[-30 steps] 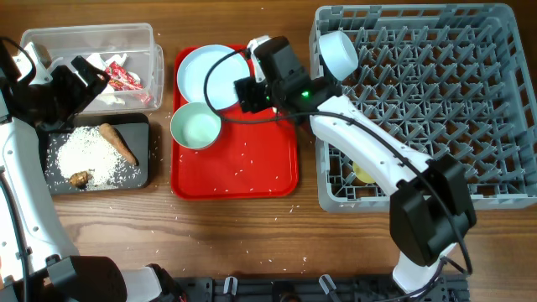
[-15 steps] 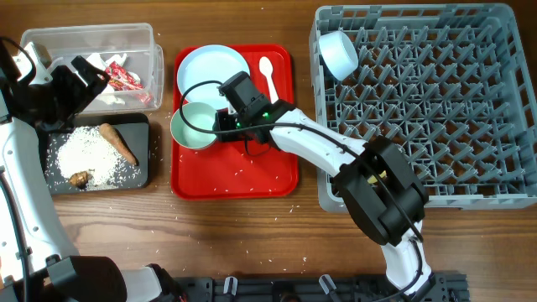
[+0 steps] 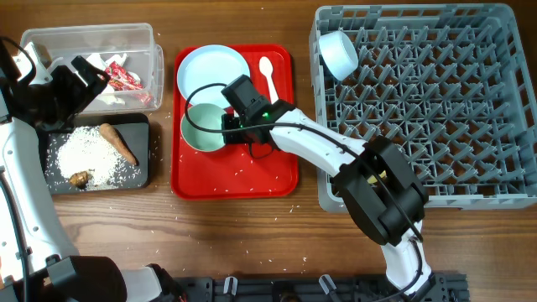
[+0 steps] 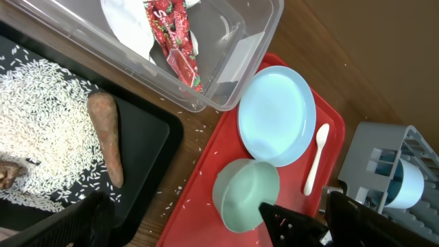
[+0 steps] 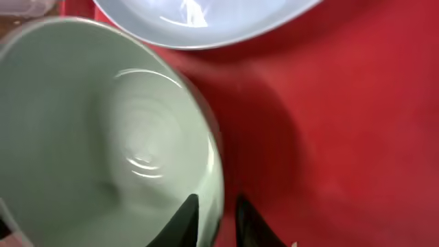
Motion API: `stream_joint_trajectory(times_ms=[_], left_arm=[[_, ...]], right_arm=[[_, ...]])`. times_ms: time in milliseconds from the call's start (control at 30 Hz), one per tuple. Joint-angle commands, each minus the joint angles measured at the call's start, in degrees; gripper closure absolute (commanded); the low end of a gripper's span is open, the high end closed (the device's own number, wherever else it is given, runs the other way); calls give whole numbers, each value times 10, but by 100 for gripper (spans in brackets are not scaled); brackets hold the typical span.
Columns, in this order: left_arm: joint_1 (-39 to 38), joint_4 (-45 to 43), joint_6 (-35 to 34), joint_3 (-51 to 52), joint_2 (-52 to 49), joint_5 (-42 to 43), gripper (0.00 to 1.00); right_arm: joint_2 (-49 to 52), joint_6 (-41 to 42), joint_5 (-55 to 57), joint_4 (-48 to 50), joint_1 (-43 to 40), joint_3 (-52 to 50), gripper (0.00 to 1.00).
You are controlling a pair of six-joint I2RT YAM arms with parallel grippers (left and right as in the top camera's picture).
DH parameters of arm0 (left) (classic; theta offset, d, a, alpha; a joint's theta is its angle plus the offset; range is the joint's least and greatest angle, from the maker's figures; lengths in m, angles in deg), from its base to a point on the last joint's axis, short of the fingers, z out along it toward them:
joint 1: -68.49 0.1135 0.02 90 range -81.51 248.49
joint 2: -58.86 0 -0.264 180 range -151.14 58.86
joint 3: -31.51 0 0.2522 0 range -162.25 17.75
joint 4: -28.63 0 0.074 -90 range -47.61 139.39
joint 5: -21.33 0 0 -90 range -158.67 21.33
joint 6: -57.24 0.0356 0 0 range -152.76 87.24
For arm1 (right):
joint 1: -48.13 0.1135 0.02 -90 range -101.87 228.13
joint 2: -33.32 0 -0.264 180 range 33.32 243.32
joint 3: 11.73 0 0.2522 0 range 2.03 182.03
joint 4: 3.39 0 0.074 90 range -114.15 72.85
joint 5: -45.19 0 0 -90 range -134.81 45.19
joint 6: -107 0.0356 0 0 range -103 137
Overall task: Sort waste into correct bins and load items into the dishwasher rack
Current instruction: 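Reach the right gripper to the green bowl and grasp it, then carry the green bowl into the dish rack and release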
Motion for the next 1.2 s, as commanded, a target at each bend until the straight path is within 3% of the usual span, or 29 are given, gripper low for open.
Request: stream_joint_trajectory(times_ms=[0,133,267,367,600,667,733,900,1000,1167], left_arm=[[2,0,-7,-6,0,1,0],[2,0,-7,-6,0,1,0],[2,0,-7,-6,0,1,0],[2,0,-7,-6,0,1,0],[2,0,-7,-6,0,1,0],[2,0,-7,-6,0,1,0],[2,0,-7,-6,0,1,0],[2,0,-7,-6,0,1,0],[2,0,-7,-6,0,1,0],[2,0,-7,-6,0,1,0]], right_arm=[[12,12,14,-8,-1,2,85],[12,12,9,-9,-1,2,96],[-12,9,1,-35,-12,6,96],[-111,-10,41,-99,-47,9,96],[-385,2,417,-287,-119,9,96],[-439,38,567,-353,-119,9,96],[-464,57,648,-399,-119,9,96],[-440,61,741,-417,-119,-10,96],[-380,13,784,-406,-119,-16,96],[-227,-176,833,-356,-119,-16,96]])
